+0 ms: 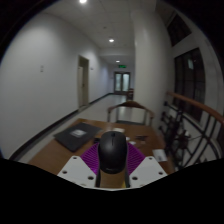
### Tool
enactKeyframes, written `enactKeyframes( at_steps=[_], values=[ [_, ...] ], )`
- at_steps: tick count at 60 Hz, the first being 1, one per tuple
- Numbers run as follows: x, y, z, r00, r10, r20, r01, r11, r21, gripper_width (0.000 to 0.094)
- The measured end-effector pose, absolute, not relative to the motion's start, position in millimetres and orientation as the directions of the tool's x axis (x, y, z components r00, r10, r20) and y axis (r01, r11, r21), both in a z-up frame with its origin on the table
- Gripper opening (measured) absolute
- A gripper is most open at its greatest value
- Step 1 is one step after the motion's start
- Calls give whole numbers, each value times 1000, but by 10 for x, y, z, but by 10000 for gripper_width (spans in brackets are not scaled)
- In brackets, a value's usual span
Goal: Arrange mouse
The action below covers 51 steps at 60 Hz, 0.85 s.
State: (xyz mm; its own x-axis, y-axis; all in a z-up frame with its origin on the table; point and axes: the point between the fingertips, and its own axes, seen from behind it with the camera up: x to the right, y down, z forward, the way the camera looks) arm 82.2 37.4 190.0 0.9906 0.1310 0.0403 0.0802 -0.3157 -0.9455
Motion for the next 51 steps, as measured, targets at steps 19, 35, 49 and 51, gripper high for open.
enactKeyframes(
  at_steps=[19, 35, 49, 51],
  values=[
    [2484, 15, 1, 997, -69, 19, -30, -636, -771, 324],
    [2446, -188, -130, 998, 59, 3, 42, -675, -737, 733],
    [2536, -994, 335, 988, 151, -31, 68, -606, -792, 851],
    [2602, -1120, 362, 988, 146, -40, 57, -603, -796, 845]
  ],
)
